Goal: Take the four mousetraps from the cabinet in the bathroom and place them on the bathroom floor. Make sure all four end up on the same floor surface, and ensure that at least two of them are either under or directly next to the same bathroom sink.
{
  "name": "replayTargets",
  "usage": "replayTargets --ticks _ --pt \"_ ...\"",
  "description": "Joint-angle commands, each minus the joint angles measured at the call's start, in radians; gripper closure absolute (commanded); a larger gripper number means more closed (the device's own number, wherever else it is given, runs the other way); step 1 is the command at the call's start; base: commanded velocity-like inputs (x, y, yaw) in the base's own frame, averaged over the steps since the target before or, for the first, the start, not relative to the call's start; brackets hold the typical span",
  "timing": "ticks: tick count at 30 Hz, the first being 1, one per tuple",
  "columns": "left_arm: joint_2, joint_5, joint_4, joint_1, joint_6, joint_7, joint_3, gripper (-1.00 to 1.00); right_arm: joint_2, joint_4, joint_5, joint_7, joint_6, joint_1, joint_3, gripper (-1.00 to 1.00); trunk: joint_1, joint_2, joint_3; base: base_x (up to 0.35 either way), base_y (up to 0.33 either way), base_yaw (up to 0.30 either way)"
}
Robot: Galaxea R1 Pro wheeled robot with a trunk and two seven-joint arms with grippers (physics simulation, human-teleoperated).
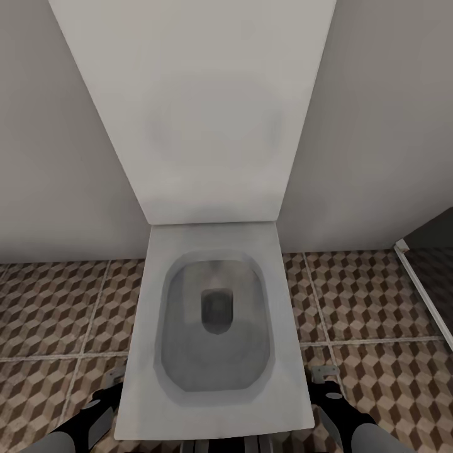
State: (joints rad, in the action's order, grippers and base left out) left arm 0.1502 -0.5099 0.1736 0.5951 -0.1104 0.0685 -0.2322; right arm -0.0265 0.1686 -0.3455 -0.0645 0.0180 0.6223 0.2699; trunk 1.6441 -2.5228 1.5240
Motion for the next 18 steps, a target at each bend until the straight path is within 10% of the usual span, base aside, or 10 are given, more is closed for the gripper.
replayTargets --ticks 1,18 --pt "0.001 -0.009 -0.022 0.000 -0.004 0.005 -0.003 1.00 0.000 -0.001 -0.010 -0.001 0.002 0.001 0.007 -1.00 0.000 0.000 0.001 0.000 0.000 0.000" --pt "0.008 -0.009 -0.022 0.000 -0.005 0.006 -0.003 1.00 0.000 -0.001 -0.010 -0.001 0.002 0.001 0.006 -1.00 0.000 0.000 0.001 0.000 0.000 0.000"
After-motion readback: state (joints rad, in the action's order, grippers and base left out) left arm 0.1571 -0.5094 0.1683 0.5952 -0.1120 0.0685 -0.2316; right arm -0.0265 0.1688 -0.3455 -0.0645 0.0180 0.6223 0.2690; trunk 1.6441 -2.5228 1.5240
